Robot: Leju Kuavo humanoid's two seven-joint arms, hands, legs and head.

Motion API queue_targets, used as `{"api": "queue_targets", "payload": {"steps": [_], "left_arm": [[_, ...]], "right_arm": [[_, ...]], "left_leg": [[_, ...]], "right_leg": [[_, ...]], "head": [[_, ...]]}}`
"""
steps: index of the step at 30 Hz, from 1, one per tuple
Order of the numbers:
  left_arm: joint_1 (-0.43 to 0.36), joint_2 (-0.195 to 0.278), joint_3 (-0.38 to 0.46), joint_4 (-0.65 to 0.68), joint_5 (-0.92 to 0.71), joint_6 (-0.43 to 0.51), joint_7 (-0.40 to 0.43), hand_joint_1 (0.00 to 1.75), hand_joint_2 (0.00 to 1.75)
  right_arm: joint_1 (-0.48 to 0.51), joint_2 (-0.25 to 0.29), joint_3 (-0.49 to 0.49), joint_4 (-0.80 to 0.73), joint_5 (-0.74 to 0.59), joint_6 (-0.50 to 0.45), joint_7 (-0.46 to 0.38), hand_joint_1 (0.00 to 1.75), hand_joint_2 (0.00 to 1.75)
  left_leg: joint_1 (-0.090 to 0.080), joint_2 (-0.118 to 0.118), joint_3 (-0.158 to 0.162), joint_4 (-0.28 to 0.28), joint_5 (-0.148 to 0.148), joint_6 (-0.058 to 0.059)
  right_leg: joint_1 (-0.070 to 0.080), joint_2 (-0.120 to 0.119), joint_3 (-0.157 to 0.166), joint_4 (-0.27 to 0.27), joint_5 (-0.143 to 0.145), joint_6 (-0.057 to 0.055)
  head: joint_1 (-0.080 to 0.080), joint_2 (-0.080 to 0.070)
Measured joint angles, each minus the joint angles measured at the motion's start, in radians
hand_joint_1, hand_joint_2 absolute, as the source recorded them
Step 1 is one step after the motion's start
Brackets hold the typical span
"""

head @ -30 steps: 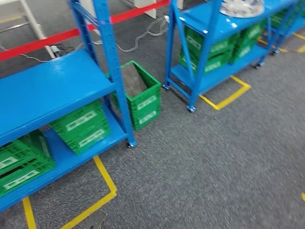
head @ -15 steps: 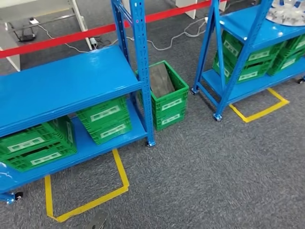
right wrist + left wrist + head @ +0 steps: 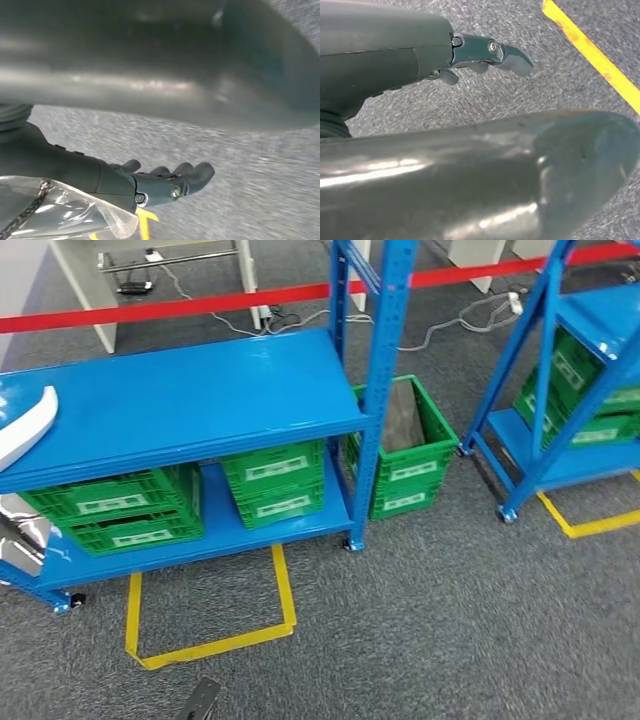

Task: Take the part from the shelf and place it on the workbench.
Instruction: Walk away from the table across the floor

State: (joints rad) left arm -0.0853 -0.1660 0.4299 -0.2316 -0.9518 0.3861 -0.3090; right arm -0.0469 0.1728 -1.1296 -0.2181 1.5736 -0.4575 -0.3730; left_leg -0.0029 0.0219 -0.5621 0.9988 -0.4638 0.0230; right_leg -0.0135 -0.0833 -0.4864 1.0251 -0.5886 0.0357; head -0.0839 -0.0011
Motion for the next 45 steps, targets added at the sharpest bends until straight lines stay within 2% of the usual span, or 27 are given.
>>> {"api": "queue_targets", "payload": {"steps": [2, 3, 4, 5, 6, 7, 8, 9, 10, 11, 12, 13, 14, 15, 17, 19, 20, 21, 22, 23, 24, 26, 29, 33, 38, 45], "left_arm": [[-0.005, -0.001, 0.000, 0.000, 0.000, -0.002, 0.000, 0.00, 0.00], [-0.006, -0.001, 0.000, 0.000, 0.000, -0.002, 0.000, 0.00, 0.00], [-0.006, -0.001, 0.000, 0.000, 0.000, -0.003, 0.000, 0.00, 0.00], [-0.006, -0.001, 0.000, 0.000, 0.000, -0.003, 0.001, 0.00, 0.00], [-0.005, 0.000, 0.001, 0.000, 0.000, -0.003, 0.001, 0.00, 0.00], [-0.005, 0.000, 0.001, 0.000, 0.000, -0.003, 0.001, 0.00, 0.00], [-0.006, 0.000, 0.001, 0.000, 0.000, -0.004, 0.002, 0.00, 0.00], [-0.007, 0.000, 0.001, 0.000, 0.000, -0.004, 0.002, 0.00, 0.00], [-0.009, 0.000, 0.001, 0.000, 0.000, -0.005, 0.002, 0.00, 0.00], [-0.010, 0.000, 0.001, 0.000, 0.000, -0.005, 0.002, 0.00, 0.00], [-0.010, 0.001, 0.001, 0.000, 0.000, -0.006, 0.002, 0.00, 0.00], [-0.009, 0.002, 0.001, 0.000, 0.000, -0.006, 0.002, 0.00, 0.00], [-0.008, 0.003, 0.001, 0.000, 0.000, -0.006, 0.002, 0.00, 0.00], [-0.008, 0.004, 0.001, 0.000, 0.000, -0.006, 0.002, 0.00, 0.00], [-0.013, 0.005, 0.001, 0.000, 0.000, -0.006, 0.002, 0.00, 0.00], [-0.017, 0.005, 0.001, 0.000, 0.000, -0.006, 0.002, 0.00, 0.00], [-0.015, 0.006, 0.001, 0.000, 0.000, -0.006, 0.002, 0.00, 0.00], [-0.013, 0.006, 0.001, 0.000, 0.000, -0.006, 0.002, 0.00, 0.00], [-0.011, 0.006, 0.001, 0.000, 0.000, -0.006, 0.002, 0.00, 0.00], [-0.010, 0.007, 0.001, 0.000, 0.000, -0.006, 0.002, 0.00, 0.00], [-0.010, 0.008, 0.001, 0.000, 0.000, -0.006, 0.002, 0.00, 0.00], [-0.012, 0.008, 0.001, 0.000, 0.000, -0.006, 0.002, 0.00, 0.00], [-0.009, 0.007, 0.001, 0.000, 0.000, -0.006, 0.002, 0.00, 0.00], [-0.008, 0.007, 0.001, 0.000, 0.000, -0.005, 0.002, 0.00, 0.00], [-0.007, 0.007, 0.001, 0.000, 0.000, -0.005, 0.002, 0.00, 0.00], [-0.008, 0.007, 0.002, 0.000, 0.000, -0.003, -0.002, 0.00, 0.00]], "right_arm": [[0.001, 0.000, 0.000, 0.001, 0.000, 0.000, 0.000, 0.00, 0.00], [0.002, 0.000, 0.001, 0.001, 0.000, 0.000, 0.001, 0.00, 0.00], [0.004, 0.000, 0.001, 0.001, 0.000, 0.000, 0.001, 0.00, 0.00], [0.006, 0.000, 0.001, 0.001, 0.000, 0.001, 0.002, 0.00, 0.00], [0.006, -0.001, 0.001, 0.001, 0.000, 0.001, 0.003, 0.00, 0.00], [0.006, -0.001, 0.001, 0.001, 0.000, 0.001, 0.003, 0.00, 0.00], [0.006, -0.001, 0.001, 0.001, 0.000, 0.001, 0.003, 0.00, 0.00], [0.005, -0.001, 0.001, 0.002, 0.000, 0.001, 0.002, 0.00, 0.00], [0.005, -0.001, 0.002, 0.002, 0.000, 0.002, 0.002, 0.00, 0.00], [0.004, -0.001, 0.003, 0.002, 0.000, 0.002, 0.002, 0.00, 0.00], [0.004, -0.001, 0.004, 0.003, 0.000, 0.002, 0.002, 0.00, 0.00], [0.002, -0.001, 0.005, 0.003, 0.000, 0.002, 0.002, 0.00, 0.00], [0.001, -0.001, 0.007, 0.004, 0.000, 0.002, 0.002, 0.00, 0.00], [0.001, 0.000, 0.008, 0.004, 0.000, 0.002, 0.001, 0.00, 0.00], [0.003, -0.001, 0.009, 0.004, -0.001, 0.002, 0.001, 0.00, 0.00], [0.006, -0.001, 0.009, 0.004, -0.003, 0.003, 0.002, 0.00, 0.00], [0.006, -0.002, 0.009, 0.004, -0.004, 0.004, 0.002, 0.00, 0.00], [0.006, -0.002, 0.009, 0.004, -0.005, 0.004, 0.003, 0.00, 0.00], [0.005, -0.002, 0.010, 0.004, -0.005, 0.005, 0.003, 0.00, 0.00], [0.005, -0.002, 0.010, 0.004, -0.005, 0.006, 0.003, 0.00, 0.00], [0.004, -0.002, 0.010, 0.004, -0.005, 0.006, 0.003, 0.00, 0.00], [0.002, -0.002, 0.010, 0.005, -0.005, 0.006, 0.003, 0.00, 0.00], [0.002, -0.003, 0.010, 0.005, -0.005, 0.007, 0.004, 0.00, 0.00], [0.001, -0.003, 0.012, 0.005, -0.003, 0.009, 0.010, 0.00, 0.00], [0.002, -0.003, 0.015, 0.006, -0.003, 0.010, 0.017, 0.00, 0.00], [0.002, -0.003, 0.019, 0.006, -0.002, 0.007, 0.026, 0.00, 0.00]], "left_leg": [[0.004, -0.023, 0.002, -0.003, 0.002, 0.007], [0.004, -0.036, 0.002, -0.003, 0.001, 0.009], [0.003, -0.050, 0.003, -0.003, 0.000, 0.010], [0.003, -0.065, 0.005, -0.002, -0.001, 0.010], [0.003, -0.079, 0.007, -0.002, -0.003, 0.010], [0.003, -0.094, 0.011, -0.002, -0.005, 0.008], [0.004, -0.107, 0.014, -0.002, -0.007, 0.005], [0.004, -0.120, 0.015, 0.000, -0.009, 0.001], [0.004, -0.132, 0.013, 0.001, -0.011, -0.004], [0.006, -0.143, 0.010, 0.002, -0.011, -0.011], [0.007, -0.154, 0.006, 0.002, -0.009, -0.017], [0.009, -0.160, 0.003, 0.001, -0.008, -0.024], [0.009, -0.147, 0.000, 0.006, -0.011, -0.030], [0.008, -0.122, -0.009, 0.024, -0.023, -0.035], [0.007, -0.059, -0.058, 0.123, -0.074, -0.044], [0.011, -0.037, -0.122, 0.250, -0.123, -0.050], [0.013, -0.034, -0.137, 0.278, -0.124, -0.052], [0.015, -0.032, -0.135, 0.272, -0.107, -0.053], [0.016, -0.031, -0.113, 0.228, -0.075, -0.052], [0.016, -0.028, -0.078, 0.159, -0.037, -0.049], [0.014, -0.025, -0.044, 0.091, -0.013, -0.045], [0.011, -0.020, -0.003, 0.007, 0.007, -0.040], [0.011, -0.020, 0.001, -0.004, 0.004, -0.041], [0.009, -0.020, 0.003, -0.004, -0.001, -0.032], [0.006, -0.020, 0.002, -0.003, -0.001, -0.028], [0.006, -0.020, 0.003, -0.003, -0.002, -0.027]], "right_leg": [[-0.002, 0.059, -0.061, 0.120, -0.054, 0.005], [-0.002, 0.073, -0.103, 0.193, -0.079, 0.007], [-0.002, 0.079, -0.140, 0.248, -0.088, 0.007], [-0.002, 0.081, -0.162, 0.267, -0.077, 0.007], [-0.002, 0.083, -0.164, 0.245, -0.045, 0.006], [-0.002, 0.090, -0.148, 0.187, 0.001, 0.004], [-0.004, 0.110, -0.123, 0.116, 0.044, 0.000], [-0.006, 0.135, -0.099, 0.051, 0.072, -0.003], [-0.007, 0.156, -0.079, 0.008, 0.086, -0.007], [-0.007, 0.170, -0.069, -0.011, 0.087, -0.011], [-0.006, 0.169, -0.065, -0.015, 0.084, -0.015], [-0.006, 0.158, -0.061, -0.017, 0.085, -0.021], [-0.007, 0.147, -0.059, -0.021, 0.087, -0.027], [-0.009, 0.135, -0.055, -0.026, 0.089, -0.033], [-0.010, 0.107, -0.049, -0.032, 0.088, -0.042], [-0.008, 0.082, -0.047, -0.032, 0.084, -0.046], [-0.008, 0.072, -0.045, -0.032, 0.082, -0.046], [-0.008, 0.066, -0.044, -0.032, 0.080, -0.045], [-0.008, 0.062, -0.041, -0.032, 0.079, -0.043], [-0.008, 0.059, -0.037, -0.032, 0.077, -0.040], [-0.007, 0.057, -0.035, -0.031, 0.074, -0.036], [-0.002, 0.054, -0.034, -0.028, 0.069, -0.032], [0.001, 0.054, -0.040, -0.030, 0.066, -0.039], [0.000, 0.054, -0.035, -0.042, 0.070, -0.030], [-0.003, 0.055, -0.023, -0.047, 0.073, -0.018], [-0.002, 0.054, -0.023, -0.047, 0.072, -0.015]], "head": [[0.005, 0.000], [0.006, 0.000], [0.005, 0.000], [0.005, 0.000], [0.005, 0.000], [0.005, 0.000], [0.006, 0.000], [0.005, 0.000], [0.005, 0.000], [0.005, 0.000], [0.005, 0.000], [0.005, 0.000], [0.004, 0.000], [0.001, 0.000], [-0.005, 0.000], [-0.007, 0.000], [-0.008, 0.000], [-0.008, 0.000], [-0.008, 0.000], [-0.008, 0.000], [-0.008, 0.000], [-0.007, 0.000], [-0.005, 0.000], [-0.005, 0.000], [-0.006, 0.000], [-0.006, 0.000]]}}
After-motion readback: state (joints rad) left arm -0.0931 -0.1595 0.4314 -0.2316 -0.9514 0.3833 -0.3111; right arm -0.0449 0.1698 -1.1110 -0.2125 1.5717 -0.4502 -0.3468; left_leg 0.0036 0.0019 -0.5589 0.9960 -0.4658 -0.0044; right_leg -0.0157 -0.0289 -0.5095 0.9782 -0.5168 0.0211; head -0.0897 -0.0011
